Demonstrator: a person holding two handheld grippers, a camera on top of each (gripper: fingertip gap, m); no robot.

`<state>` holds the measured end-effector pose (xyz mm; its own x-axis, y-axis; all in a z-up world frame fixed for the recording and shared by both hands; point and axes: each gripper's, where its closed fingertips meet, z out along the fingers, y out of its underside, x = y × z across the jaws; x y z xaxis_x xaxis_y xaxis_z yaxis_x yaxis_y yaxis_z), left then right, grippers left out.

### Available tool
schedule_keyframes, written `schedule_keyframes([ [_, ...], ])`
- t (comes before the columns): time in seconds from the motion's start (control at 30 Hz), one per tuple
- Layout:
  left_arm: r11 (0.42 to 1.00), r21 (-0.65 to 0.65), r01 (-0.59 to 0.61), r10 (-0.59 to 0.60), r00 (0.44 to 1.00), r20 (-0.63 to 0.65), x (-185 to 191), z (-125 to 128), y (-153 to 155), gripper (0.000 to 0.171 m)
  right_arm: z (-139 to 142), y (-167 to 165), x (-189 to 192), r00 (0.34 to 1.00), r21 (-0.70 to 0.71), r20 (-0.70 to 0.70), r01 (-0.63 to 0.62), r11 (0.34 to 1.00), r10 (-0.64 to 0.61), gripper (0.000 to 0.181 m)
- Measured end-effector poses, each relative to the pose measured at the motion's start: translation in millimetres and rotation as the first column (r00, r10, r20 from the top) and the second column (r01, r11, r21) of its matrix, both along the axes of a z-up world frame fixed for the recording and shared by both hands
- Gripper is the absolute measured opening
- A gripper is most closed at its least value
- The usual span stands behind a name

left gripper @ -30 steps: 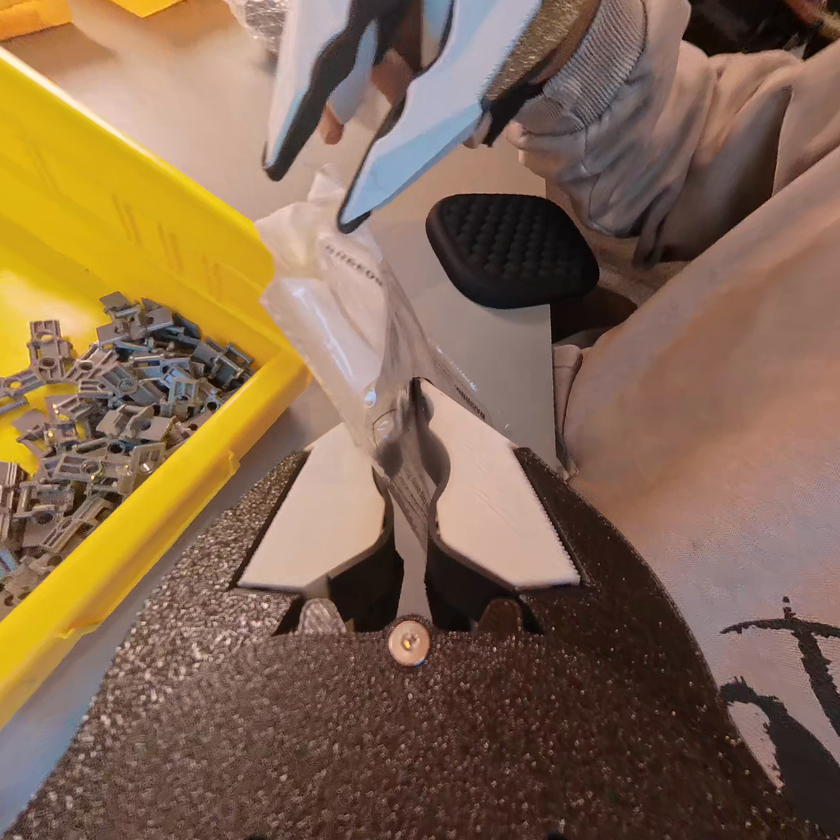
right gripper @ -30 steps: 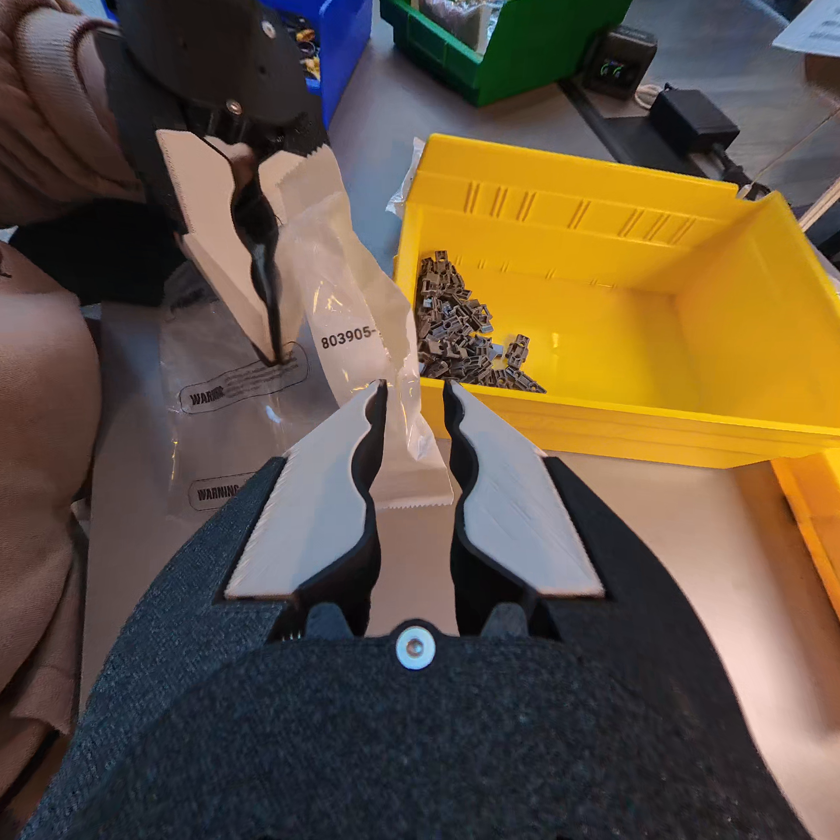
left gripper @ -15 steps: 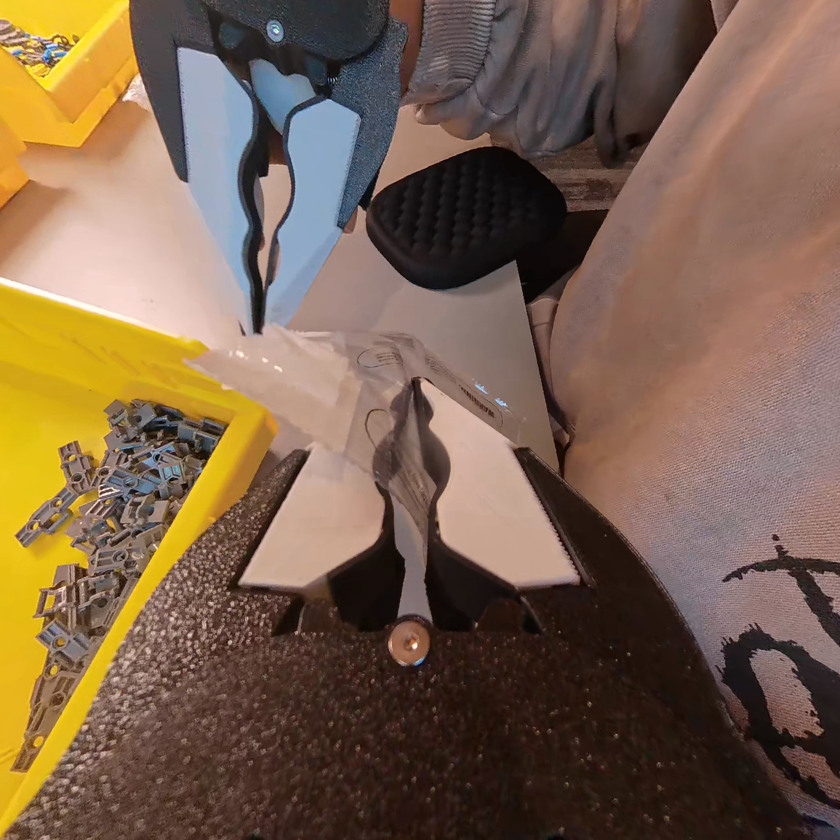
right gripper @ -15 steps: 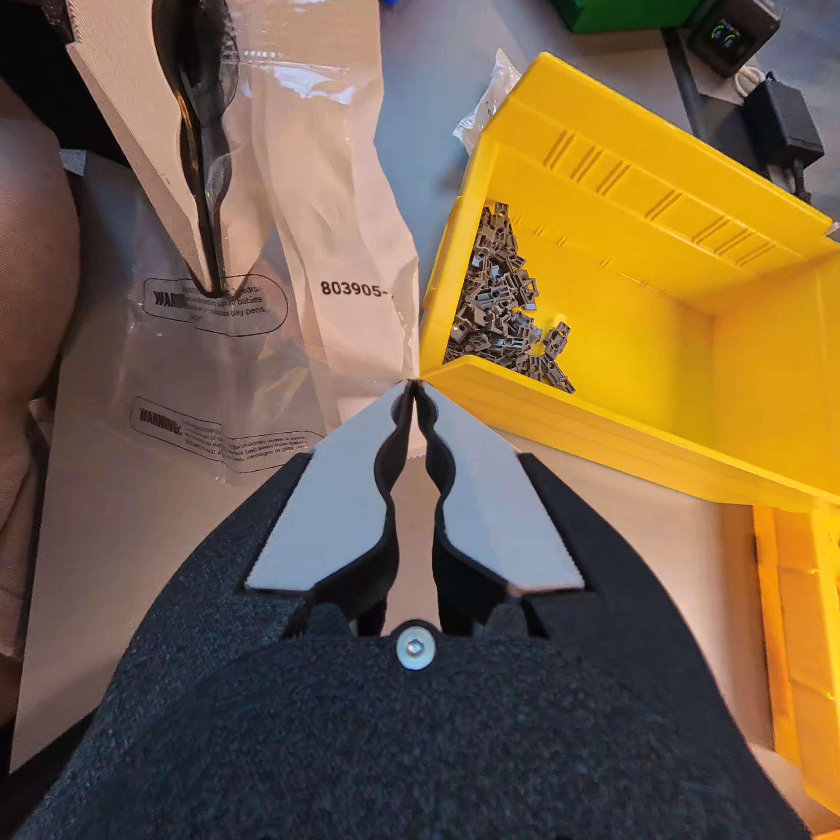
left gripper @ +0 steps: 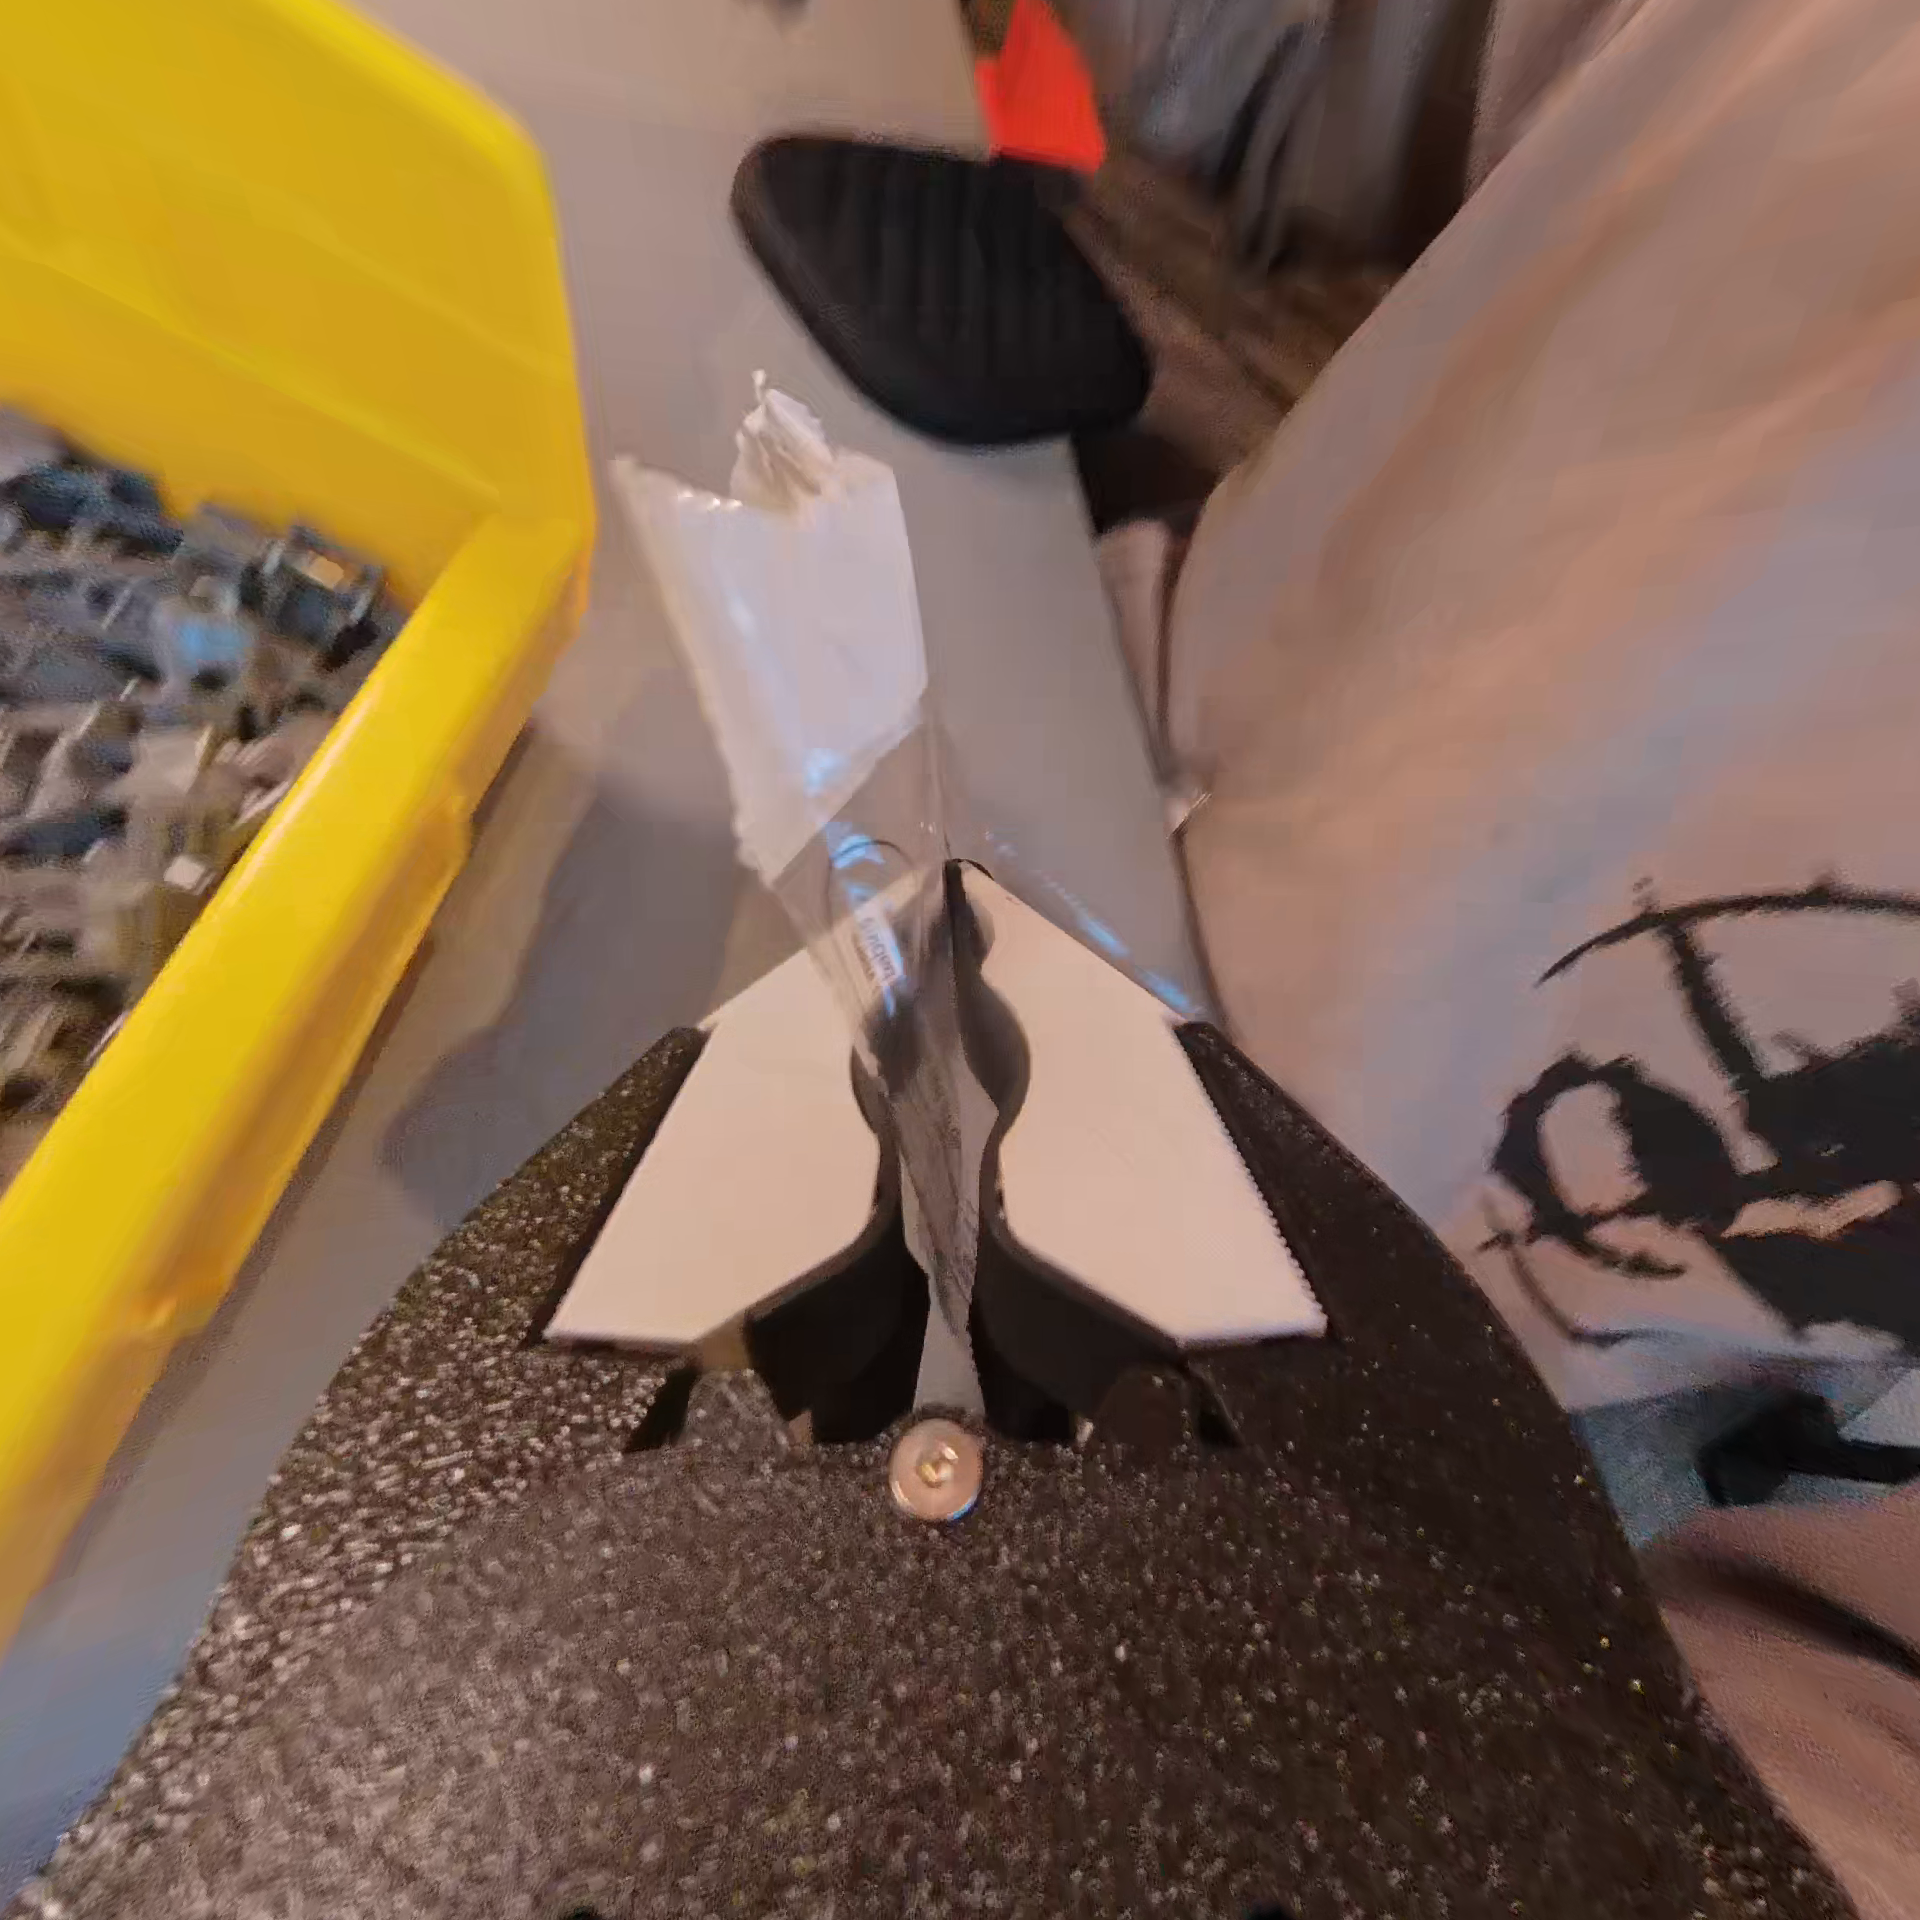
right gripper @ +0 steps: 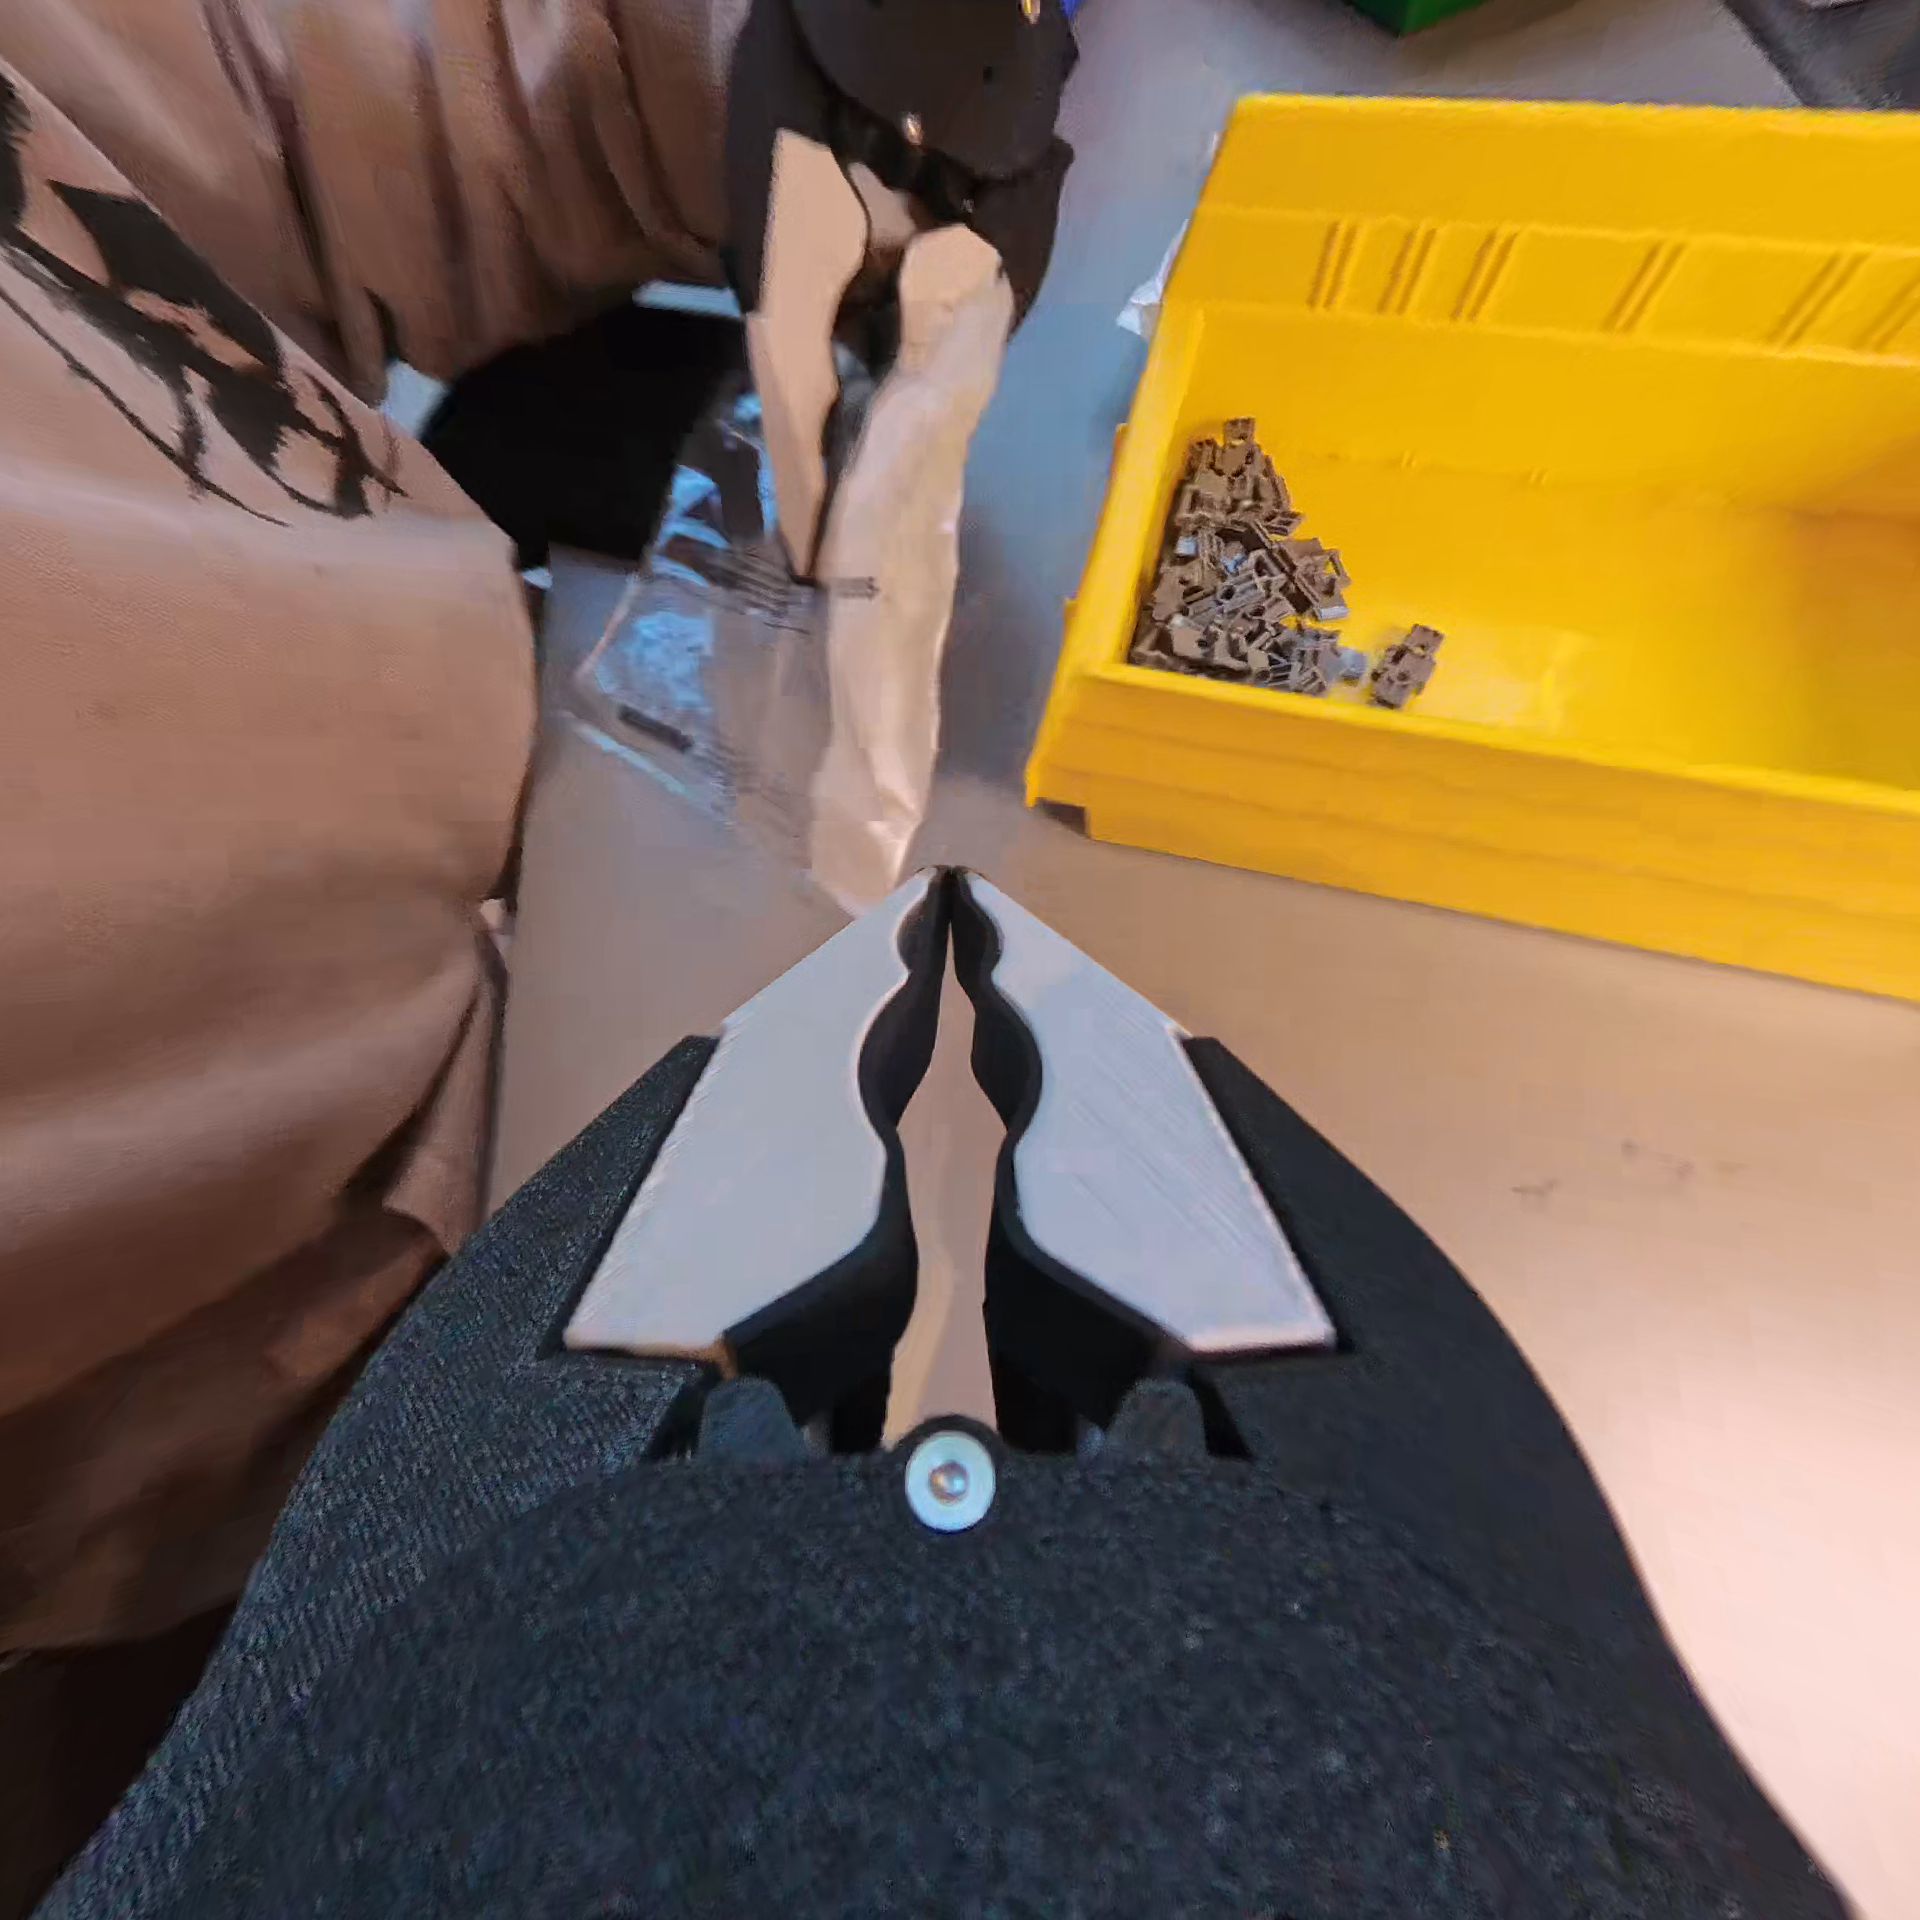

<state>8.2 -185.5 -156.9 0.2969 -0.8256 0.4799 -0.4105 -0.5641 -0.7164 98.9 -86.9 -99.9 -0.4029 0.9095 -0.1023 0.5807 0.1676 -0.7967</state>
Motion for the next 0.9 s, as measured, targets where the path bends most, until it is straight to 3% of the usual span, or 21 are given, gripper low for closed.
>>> schedule_keyframes([
  [0.07,0.996,-0.051,-0.073,0.074,0.997,0.024,-18.4,-6.1,8.6,0.000,29.7,-1.7,13.1,0.996,-0.288,-0.085,-0.021,0.957,-0.004,0.000],
  [0.1,0.993,-0.056,-0.105,0.109,0.992,0.059,-21.9,-2.0,12.9,0.000,34.4,1.5,14.1,0.994,-0.325,-0.100,0.007,0.946,-0.042,0.000],
  [0.23,0.997,0.009,-0.076,0.076,0.994,0.074,-14.0,8.8,15.2,0.000,34.1,8.4,-1.6,0.971,-0.286,-0.171,0.116,0.951,-0.169,0.000],
  [0.3,0.999,0.021,-0.048,0.046,0.997,0.067,-7.3,9.9,15.3,0.000,19.2,1.0,-9.0,0.979,-0.275,-0.136,0.113,0.955,-0.155,0.023],
  [0.47,1.000,0.008,0.017,-0.017,0.999,0.052,6.7,10.9,10.4,0.000,-18.1,-24.3,-25.3,0.991,-0.195,-0.065,0.101,0.976,-0.115,0.036],
  [0.5,1.000,0.003,0.025,-0.025,0.998,0.052,8.8,11.0,9.6,0.000,-26.1,-26.1,-27.0,0.992,-0.146,-0.050,0.106,0.984,-0.114,0.032],
  [0.57,0.999,-0.009,0.050,-0.050,0.997,0.051,11.7,9.8,5.3,0.000,-36.6,-21.6,-29.7,0.989,-0.040,-0.048,0.138,0.990,-0.139,0.001],
  [0.67,0.999,-0.021,0.043,-0.042,0.999,0.020,9.6,1.0,4.8,0.000,-42.5,-29.3,-23.5,0.994,-0.051,-0.005,0.107,0.993,-0.107,0.000],
  [0.8,0.986,0.094,-0.140,0.145,0.988,-0.046,-13.8,7.4,30.7,0.027,-34.3,-24.9,-17.0,0.985,-0.212,-0.001,0.170,0.962,-0.175,0.000],
  [0.9,0.885,0.315,-0.343,0.361,0.933,0.001,-33.7,57.0,53.9,0.031,-31.6,-18.4,-10.6,0.970,-0.335,0.013,0.234,0.913,-0.244,0.000],
])
